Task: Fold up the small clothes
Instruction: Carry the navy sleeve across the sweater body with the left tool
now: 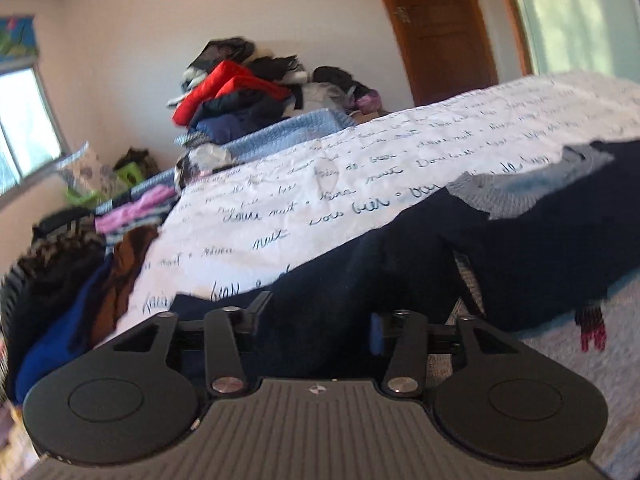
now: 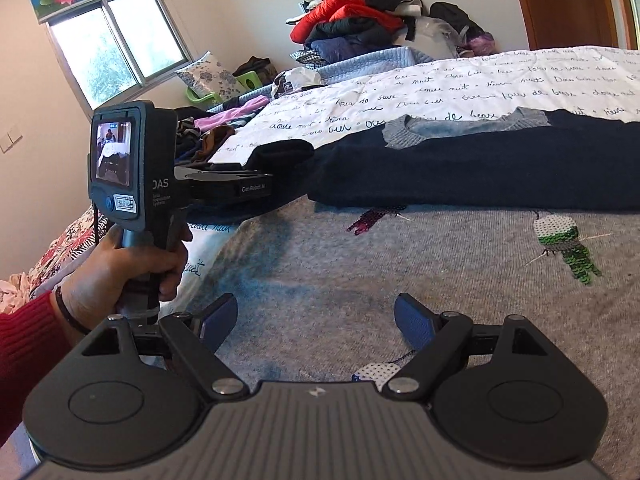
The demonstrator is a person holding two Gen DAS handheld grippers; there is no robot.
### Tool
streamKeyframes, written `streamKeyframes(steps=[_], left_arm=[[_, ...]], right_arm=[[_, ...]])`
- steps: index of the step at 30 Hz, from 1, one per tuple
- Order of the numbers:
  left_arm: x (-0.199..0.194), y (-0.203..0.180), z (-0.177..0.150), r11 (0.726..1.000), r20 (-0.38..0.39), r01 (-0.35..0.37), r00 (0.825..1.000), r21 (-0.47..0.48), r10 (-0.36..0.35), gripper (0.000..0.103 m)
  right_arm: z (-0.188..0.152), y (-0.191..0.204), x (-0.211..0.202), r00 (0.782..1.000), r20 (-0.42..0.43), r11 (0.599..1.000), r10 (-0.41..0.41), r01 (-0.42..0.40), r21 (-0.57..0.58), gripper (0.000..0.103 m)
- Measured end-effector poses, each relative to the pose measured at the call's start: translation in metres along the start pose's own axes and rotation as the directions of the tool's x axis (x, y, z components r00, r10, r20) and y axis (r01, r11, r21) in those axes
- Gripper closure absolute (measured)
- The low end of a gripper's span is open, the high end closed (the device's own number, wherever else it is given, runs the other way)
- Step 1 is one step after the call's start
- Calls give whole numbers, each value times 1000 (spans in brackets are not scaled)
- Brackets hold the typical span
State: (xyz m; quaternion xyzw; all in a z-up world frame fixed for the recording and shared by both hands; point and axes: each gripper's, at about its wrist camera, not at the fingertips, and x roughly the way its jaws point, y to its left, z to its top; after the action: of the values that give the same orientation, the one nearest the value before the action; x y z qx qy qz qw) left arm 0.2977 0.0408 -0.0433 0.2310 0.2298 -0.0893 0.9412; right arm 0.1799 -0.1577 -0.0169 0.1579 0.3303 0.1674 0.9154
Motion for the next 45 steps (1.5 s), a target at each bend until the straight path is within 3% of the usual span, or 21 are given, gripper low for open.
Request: streamKeyframes(steps=[2, 4, 6, 7, 8, 11, 20, 30, 37, 45], left_arm=[[-3, -11, -2, 994, 44, -7, 999, 105, 3, 41], [-5, -25, -7, 972, 107, -39, 994, 230, 15, 41], [-3, -36, -8, 954, 107, -26, 994, 299, -6, 52], [0, -38, -8, 952, 82, -11, 997, 305, -15, 72], [5, -39, -6, 956, 51, 6, 998, 292, -21, 86], [9, -35, -5, 968, 41, -14, 999, 252, 4, 89], [-22, -4, 31, 989, 133, -94, 988, 114, 79, 91], [-61, 39, 102, 990, 198, -63, 976, -125, 87, 91], [-90, 24, 143, 977, 256, -2, 965, -211, 58, 91], [-90, -52, 168, 976, 276, 116, 959, -186, -61, 91]], right_arm=[[-1, 1, -1, 1000, -2, 1000, 1, -1, -6, 17], [-1, 1, -2, 1000, 1, 1000, 1, -1, -6, 17], [-1, 0, -3, 1000, 6, 1000, -1, 1, -1, 17], [0, 0, -3, 1000, 7, 1000, -3, 3, 1, 17], [0, 0, -4, 1000, 7, 1000, -4, 4, 2, 17], [1, -2, -7, 1000, 9, 1000, 0, 0, 5, 17], [3, -8, -17, 999, 44, 999, -7, 6, 32, 17], [17, -30, -43, 986, 148, 996, -77, 68, 62, 17], [16, -50, -54, 983, 159, 991, -88, 70, 115, 17], [7, -55, -67, 984, 157, 991, -80, 61, 120, 17]])
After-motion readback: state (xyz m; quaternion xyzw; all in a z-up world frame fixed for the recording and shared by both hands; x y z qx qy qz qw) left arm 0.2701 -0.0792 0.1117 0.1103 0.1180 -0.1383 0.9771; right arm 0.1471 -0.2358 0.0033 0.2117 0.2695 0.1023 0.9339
